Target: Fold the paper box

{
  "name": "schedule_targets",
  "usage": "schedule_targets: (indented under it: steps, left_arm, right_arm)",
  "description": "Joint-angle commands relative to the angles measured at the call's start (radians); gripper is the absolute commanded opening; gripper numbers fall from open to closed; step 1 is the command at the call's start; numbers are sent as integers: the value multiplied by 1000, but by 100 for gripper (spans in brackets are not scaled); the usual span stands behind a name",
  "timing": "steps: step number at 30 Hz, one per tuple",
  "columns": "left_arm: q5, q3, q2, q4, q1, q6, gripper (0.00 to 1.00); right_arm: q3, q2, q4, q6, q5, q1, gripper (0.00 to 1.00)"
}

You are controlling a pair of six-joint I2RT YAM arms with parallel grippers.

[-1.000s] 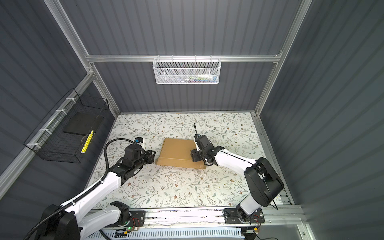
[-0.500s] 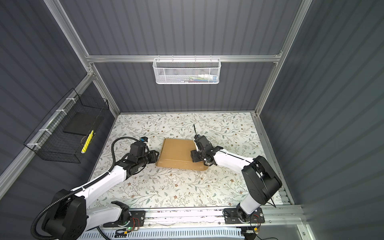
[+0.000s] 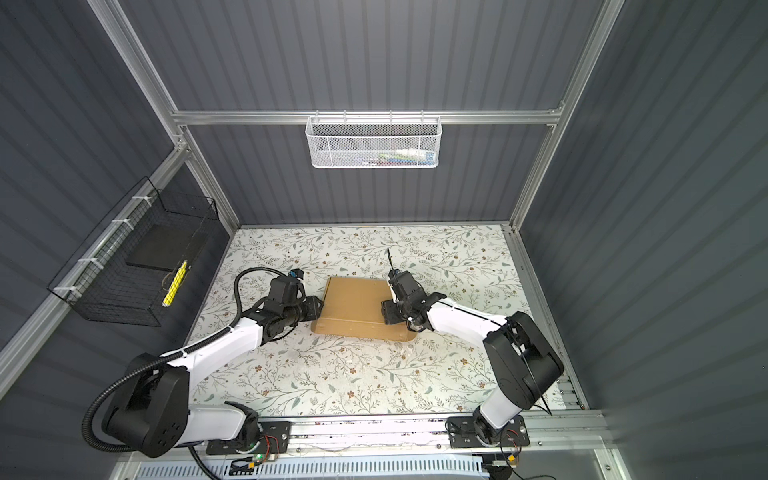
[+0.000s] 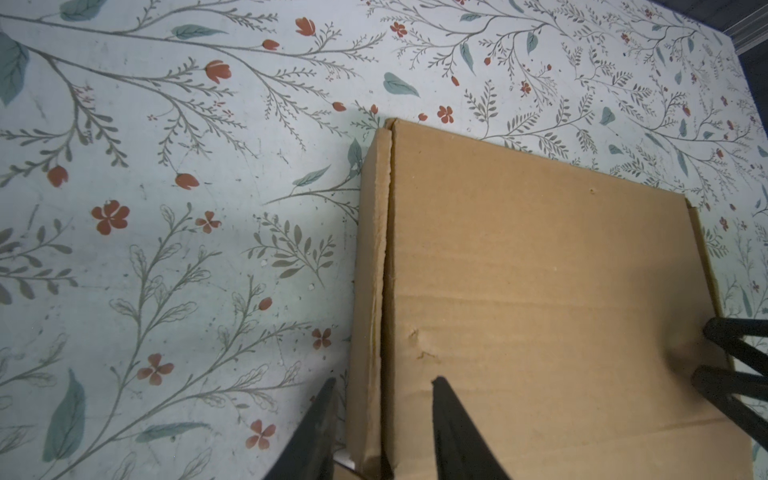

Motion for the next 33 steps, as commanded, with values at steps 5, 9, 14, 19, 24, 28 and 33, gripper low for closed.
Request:
schedule_targets:
  steps: [5, 9, 14, 19, 24, 28, 33]
  left_arm:
    - [13, 7, 16, 4, 4, 13, 38]
    - [8, -1, 21, 9, 4, 7, 38]
    - [5, -17, 28, 16, 4, 3, 37]
    - [10, -30, 43, 23, 4, 2, 36]
    - [10, -42, 53, 26, 4, -2, 34]
    - [0, -37, 65, 17, 4, 3, 31]
    - [-6, -28, 59, 0, 4, 8, 29]
  right_arm:
    - [-14, 24, 9, 13, -11, 4, 63]
    - [-14, 27, 13, 15, -14, 4, 63]
    - [-13, 26, 12, 15, -14, 3, 63]
    - [-13, 27, 12, 15, -16, 4, 63]
    - [-16, 26, 15, 18, -18, 4, 63]
    - [-14, 27, 13, 15, -17, 3, 63]
    - [0, 29, 2, 3, -16, 4, 63]
